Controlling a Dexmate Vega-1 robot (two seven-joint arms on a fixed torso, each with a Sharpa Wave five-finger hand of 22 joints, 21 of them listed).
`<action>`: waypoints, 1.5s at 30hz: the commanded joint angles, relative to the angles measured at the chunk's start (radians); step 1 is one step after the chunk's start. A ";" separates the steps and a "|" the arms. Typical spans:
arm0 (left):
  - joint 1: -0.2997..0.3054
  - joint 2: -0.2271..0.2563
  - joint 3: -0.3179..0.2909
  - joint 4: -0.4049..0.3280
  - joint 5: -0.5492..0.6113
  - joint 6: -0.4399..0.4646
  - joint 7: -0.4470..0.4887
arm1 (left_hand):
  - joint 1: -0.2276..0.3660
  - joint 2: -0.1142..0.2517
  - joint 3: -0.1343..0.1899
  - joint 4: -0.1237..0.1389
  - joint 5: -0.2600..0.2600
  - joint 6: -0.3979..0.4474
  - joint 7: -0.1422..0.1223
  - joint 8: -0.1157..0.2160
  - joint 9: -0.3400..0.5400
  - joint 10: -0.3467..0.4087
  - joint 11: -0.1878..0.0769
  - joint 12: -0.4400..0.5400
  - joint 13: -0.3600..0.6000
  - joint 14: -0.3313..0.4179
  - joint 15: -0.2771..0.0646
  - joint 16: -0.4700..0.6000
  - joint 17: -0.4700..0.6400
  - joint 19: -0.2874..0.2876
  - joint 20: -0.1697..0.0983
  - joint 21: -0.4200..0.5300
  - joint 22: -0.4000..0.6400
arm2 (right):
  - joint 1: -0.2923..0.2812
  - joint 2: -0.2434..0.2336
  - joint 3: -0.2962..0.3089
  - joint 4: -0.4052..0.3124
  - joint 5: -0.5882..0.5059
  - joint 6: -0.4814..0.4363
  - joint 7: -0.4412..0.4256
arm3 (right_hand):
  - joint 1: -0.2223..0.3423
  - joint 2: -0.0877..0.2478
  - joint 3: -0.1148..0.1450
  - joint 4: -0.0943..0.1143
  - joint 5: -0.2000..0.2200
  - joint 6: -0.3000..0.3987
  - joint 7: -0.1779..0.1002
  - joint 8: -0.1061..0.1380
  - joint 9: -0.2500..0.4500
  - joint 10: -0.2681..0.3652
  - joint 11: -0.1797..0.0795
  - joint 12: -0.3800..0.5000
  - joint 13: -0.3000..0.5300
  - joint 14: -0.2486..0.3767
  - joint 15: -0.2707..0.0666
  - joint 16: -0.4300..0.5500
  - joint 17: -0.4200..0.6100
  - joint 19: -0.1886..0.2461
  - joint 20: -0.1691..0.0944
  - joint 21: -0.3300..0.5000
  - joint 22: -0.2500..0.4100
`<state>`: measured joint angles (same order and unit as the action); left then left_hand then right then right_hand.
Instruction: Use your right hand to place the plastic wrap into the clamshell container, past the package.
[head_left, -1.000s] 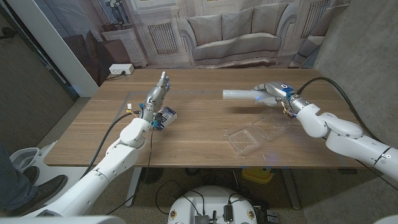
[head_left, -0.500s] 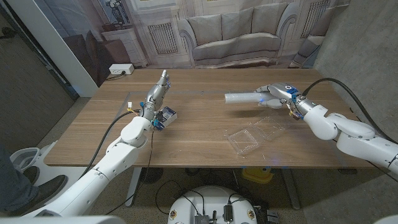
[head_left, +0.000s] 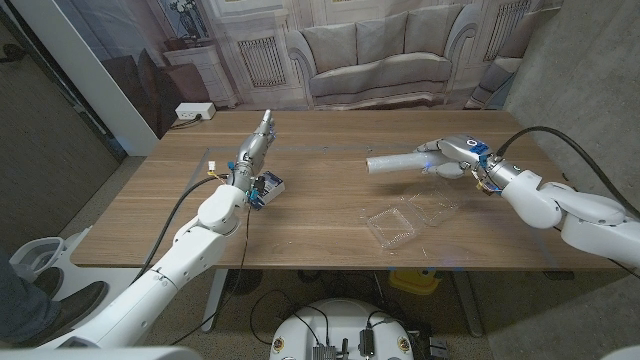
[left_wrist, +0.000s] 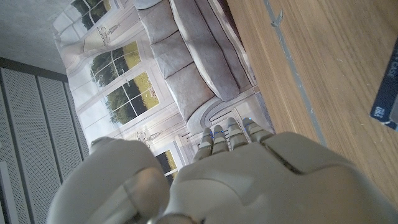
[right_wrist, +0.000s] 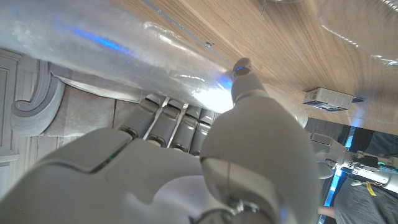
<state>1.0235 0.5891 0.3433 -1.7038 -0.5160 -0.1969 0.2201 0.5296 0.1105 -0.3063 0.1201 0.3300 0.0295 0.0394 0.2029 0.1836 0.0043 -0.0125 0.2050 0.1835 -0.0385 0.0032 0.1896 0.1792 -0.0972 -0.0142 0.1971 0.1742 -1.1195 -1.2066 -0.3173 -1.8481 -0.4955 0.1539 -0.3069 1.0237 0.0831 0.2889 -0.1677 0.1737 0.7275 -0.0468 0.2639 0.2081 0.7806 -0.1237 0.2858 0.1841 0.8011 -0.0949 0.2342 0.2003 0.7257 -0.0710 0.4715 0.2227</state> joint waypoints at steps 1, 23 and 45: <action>0.000 0.009 0.006 -0.056 0.014 0.056 0.035 | 0.006 0.004 -0.006 -0.004 0.001 0.003 -0.002 -0.005 0.003 0.008 -0.003 -0.003 0.003 0.003 0.000 -0.001 0.003 0.000 0.001 0.002 0.005 | -0.092 -0.061 0.071 -0.007 -0.019 0.055 -0.055 | 0.093 0.093 0.075 0.080 0.006 0.203 -0.130 0.003 0.001 0.069 -0.067 -0.001 0.003 0.010 -0.141 -0.005 -0.001 -0.003 -0.139 0.007 0.003; -0.001 -0.011 0.026 -0.085 0.047 0.088 0.083 | 0.006 0.004 -0.006 -0.003 0.000 0.004 -0.001 -0.006 0.003 0.006 -0.003 -0.004 0.003 0.002 -0.001 -0.001 0.003 0.001 0.003 0.002 0.005 | -0.182 -0.121 0.133 0.014 -0.099 0.113 -0.096 | 0.092 0.091 0.073 0.080 0.005 0.206 -0.128 -0.003 0.001 0.070 -0.068 -0.008 0.003 0.008 -0.140 -0.011 -0.002 -0.007 -0.139 0.009 0.000; -0.033 -0.043 0.050 -0.060 0.062 0.091 0.086 | 0.006 0.004 -0.006 -0.003 0.000 0.005 -0.001 -0.006 0.003 0.006 -0.006 -0.005 0.003 0.001 -0.001 -0.002 0.003 -0.001 0.005 0.001 0.005 | -0.229 -0.141 0.138 0.016 -0.196 0.086 -0.144 | 0.092 0.090 0.072 0.080 0.004 0.210 -0.126 -0.010 0.001 0.072 -0.067 -0.016 0.003 0.000 -0.140 -0.018 -0.002 -0.018 -0.138 0.010 -0.003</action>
<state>1.0087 0.5595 0.3822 -1.7857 -0.4609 -0.1038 0.3131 0.5296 0.1105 -0.3063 0.1201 0.3300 0.0294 0.0392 0.2029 0.1836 0.0043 -0.0124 0.2050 0.1835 -0.0385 0.0032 0.1896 0.1792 -0.0972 -0.0142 0.1971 0.1742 -1.3131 -1.3456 -0.1819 -1.8256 -0.6428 0.2769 -0.4232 1.0272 0.0796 0.2861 -0.1649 0.1737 0.7365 -0.0450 0.2524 0.2072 0.7876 -0.1306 0.2703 0.1841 0.8011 -0.0950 0.2180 0.1952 0.7146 -0.0712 0.4774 0.2183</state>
